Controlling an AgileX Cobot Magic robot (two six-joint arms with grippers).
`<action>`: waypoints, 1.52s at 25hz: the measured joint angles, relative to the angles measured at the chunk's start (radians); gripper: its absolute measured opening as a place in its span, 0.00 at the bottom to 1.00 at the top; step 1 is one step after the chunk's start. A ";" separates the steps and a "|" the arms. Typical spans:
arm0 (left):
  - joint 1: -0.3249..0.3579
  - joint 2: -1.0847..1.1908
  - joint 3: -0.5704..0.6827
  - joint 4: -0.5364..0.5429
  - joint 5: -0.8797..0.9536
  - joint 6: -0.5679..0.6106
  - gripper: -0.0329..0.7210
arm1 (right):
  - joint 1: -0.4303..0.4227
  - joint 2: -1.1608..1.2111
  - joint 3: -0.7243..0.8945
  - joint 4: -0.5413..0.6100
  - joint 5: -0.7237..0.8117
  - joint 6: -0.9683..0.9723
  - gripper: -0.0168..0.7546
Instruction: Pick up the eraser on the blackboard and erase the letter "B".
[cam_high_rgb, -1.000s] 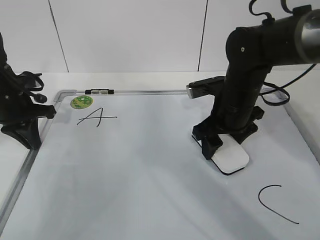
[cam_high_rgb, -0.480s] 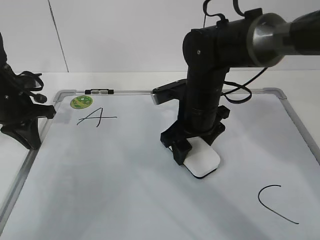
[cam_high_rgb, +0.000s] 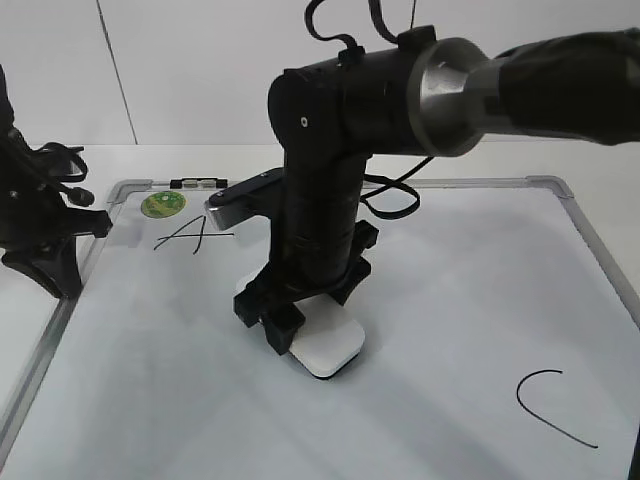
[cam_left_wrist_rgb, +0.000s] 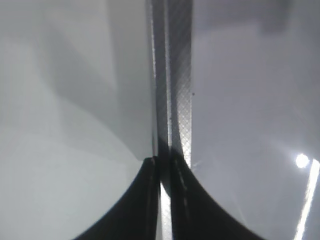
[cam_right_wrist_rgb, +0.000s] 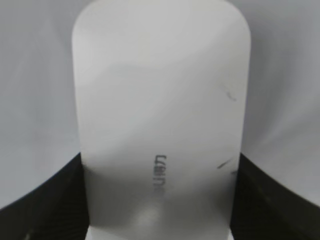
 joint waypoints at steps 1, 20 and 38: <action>0.000 0.000 0.000 0.000 0.000 0.000 0.07 | 0.000 0.000 0.000 0.000 -0.001 0.000 0.75; 0.000 0.000 0.000 0.000 -0.004 0.000 0.07 | -0.113 0.045 -0.020 0.042 0.014 -0.002 0.75; 0.000 0.000 0.000 0.000 -0.004 0.000 0.07 | -0.379 0.045 -0.040 0.012 0.067 0.000 0.75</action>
